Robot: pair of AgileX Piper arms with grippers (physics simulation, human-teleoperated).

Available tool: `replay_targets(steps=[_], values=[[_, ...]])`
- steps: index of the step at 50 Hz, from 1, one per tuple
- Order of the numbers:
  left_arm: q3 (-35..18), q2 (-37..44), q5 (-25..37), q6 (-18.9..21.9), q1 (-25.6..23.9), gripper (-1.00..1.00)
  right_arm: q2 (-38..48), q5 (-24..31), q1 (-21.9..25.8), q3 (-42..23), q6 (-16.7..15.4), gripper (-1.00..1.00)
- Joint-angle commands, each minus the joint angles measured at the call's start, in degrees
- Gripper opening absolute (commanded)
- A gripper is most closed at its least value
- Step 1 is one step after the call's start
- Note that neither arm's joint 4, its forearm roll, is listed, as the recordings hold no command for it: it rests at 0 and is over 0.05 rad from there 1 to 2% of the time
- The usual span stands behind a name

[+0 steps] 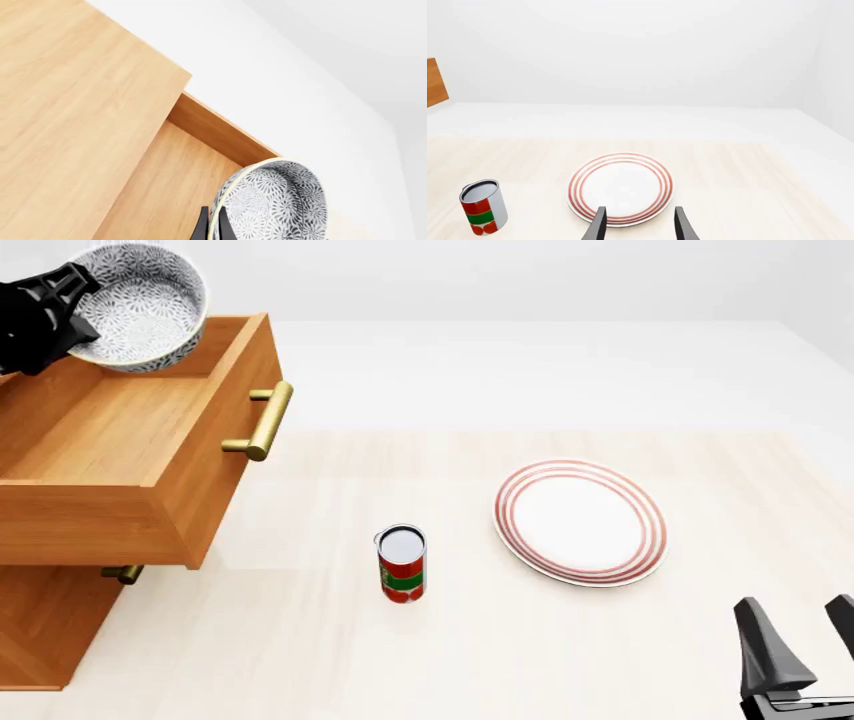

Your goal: Put the bowl in the top drawer of the cabinet.

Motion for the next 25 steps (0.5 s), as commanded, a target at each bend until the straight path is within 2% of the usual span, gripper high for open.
replay_targets(steps=[1,25], values=[[0.48,-0.21,-0.25,0.59,0.51,-1.0,0.0,0.0,0.0,0.0,0.01,1.0],[1.85,-0.61,0.06,1.48,2.31,-1.0,0.0,0.01,0.01,0.0,0.0,1.0]])
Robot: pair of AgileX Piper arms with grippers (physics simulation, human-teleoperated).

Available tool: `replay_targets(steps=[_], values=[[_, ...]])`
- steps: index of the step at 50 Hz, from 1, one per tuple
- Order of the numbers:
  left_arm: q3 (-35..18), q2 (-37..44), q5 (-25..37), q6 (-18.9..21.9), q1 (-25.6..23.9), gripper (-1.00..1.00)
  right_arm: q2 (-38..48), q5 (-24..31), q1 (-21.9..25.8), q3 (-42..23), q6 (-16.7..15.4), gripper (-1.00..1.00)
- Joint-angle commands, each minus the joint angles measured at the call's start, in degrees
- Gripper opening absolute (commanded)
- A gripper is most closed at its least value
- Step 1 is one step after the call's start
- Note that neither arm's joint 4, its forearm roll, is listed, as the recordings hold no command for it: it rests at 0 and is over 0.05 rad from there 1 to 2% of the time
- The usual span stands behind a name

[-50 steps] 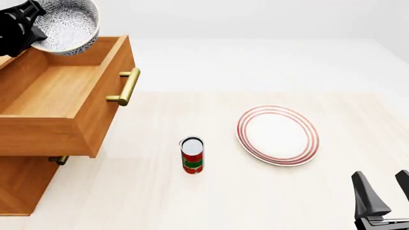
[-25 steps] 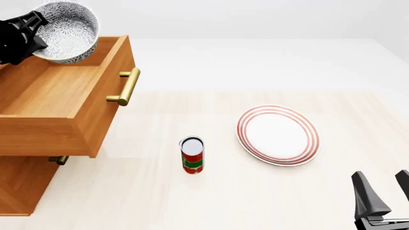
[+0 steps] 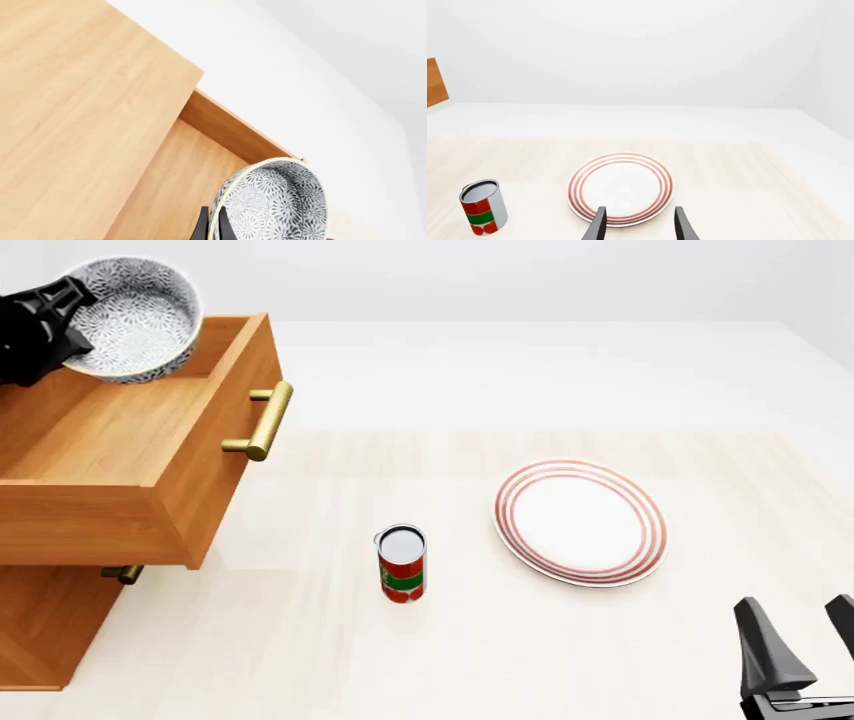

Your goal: Put the bowl in the top drawer of the cabinet.

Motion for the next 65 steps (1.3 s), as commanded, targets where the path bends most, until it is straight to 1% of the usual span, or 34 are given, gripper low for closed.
replay_targets(steps=[1,13,43,65], values=[[0.15,-0.26,0.08,0.93,1.11,-1.0,0.0,0.0,0.01,0.0,0.0,1.0],[0.19,-0.14,0.55,1.95,2.1,-1.0,0.0,0.0,-0.01,0.0,-0.01,1.0],[-0.49,2.29,0.92,3.78,1.89,-1.0,0.0,0.0,-0.01,0.0,0.0,1.0],[2.76,3.28,-0.92,4.44,2.47,-1.0,0.0,0.0,0.0,0.0,0.0,1.0]])
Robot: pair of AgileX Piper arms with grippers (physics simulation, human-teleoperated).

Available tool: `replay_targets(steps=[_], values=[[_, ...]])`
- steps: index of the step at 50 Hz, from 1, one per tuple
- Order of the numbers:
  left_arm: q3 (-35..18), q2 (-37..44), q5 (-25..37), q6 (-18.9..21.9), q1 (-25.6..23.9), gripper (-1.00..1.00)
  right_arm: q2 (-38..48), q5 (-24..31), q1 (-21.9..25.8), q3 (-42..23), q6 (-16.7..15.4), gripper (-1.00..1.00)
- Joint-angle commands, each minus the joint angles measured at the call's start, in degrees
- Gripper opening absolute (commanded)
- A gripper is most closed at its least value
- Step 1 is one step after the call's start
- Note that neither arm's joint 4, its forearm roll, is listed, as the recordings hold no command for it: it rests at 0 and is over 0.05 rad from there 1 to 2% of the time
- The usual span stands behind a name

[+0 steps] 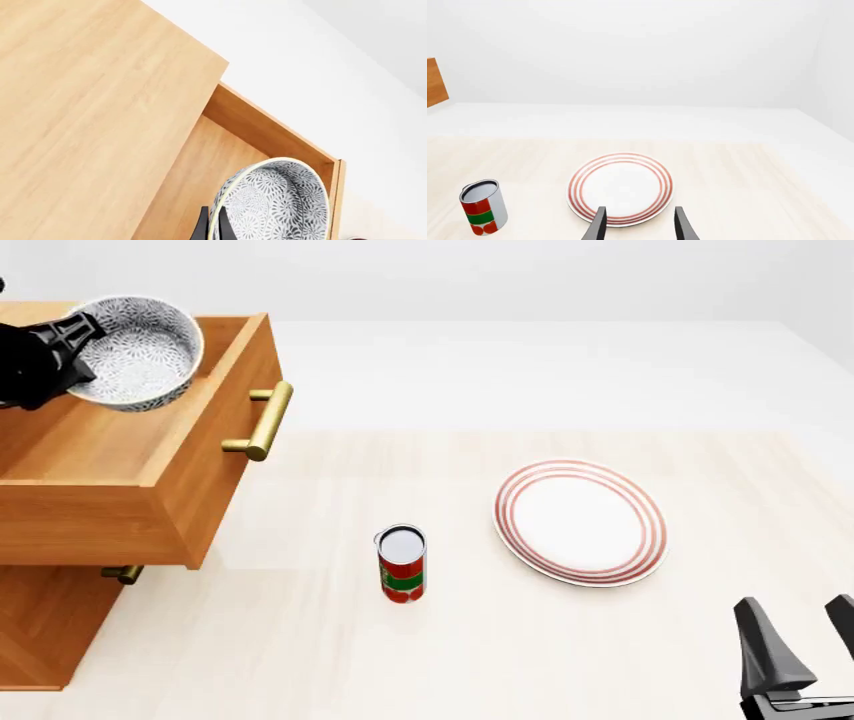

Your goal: Put the bowl in the top drawer of the cabinet.

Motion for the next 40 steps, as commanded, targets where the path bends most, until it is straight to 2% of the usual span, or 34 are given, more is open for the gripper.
replay_targets(steps=[1,40], values=[[0.9,0.38,-0.9,0.6,0.07,-1.0,0.0,0.0,-0.01,0.0,0.0,1.0],[0.98,2.38,-1.84,1.33,0.5,-1.0,0.0,0.0,-0.01,0.0,0.0,1.0]])
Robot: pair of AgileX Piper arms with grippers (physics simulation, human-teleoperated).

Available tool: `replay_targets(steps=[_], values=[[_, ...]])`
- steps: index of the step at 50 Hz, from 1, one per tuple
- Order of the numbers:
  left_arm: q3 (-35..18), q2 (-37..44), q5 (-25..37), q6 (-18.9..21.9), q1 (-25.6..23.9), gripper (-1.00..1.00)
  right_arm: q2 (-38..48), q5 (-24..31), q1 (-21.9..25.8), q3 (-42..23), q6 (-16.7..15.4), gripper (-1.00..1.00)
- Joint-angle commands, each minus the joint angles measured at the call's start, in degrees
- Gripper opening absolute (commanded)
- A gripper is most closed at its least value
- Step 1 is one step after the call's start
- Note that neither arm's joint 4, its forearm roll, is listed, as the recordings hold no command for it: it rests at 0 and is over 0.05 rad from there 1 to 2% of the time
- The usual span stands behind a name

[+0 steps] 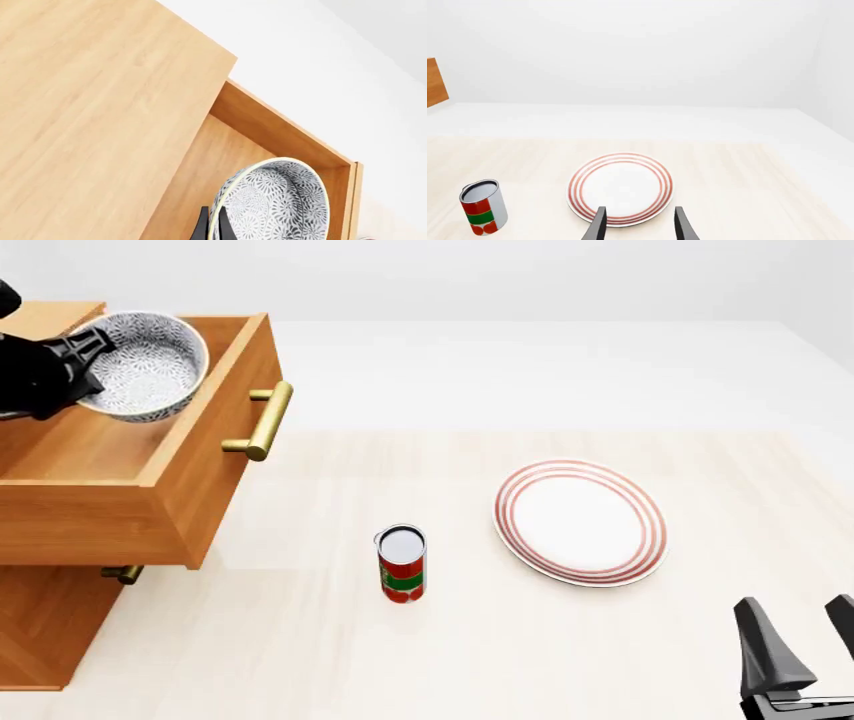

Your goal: Put the bowl in the top drawer of the cabinet.

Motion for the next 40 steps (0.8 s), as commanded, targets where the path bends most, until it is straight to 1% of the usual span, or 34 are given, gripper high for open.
replay_targets(steps=[1,40], values=[[0.08,0.42,-0.56,0.61,0.18,-1.0,0.0,0.0,0.0,0.0,0.01,1.0],[0.76,1.21,-1.37,1.29,0.31,-1.0,0.0,-0.01,0.0,0.0,0.01,1.0]])
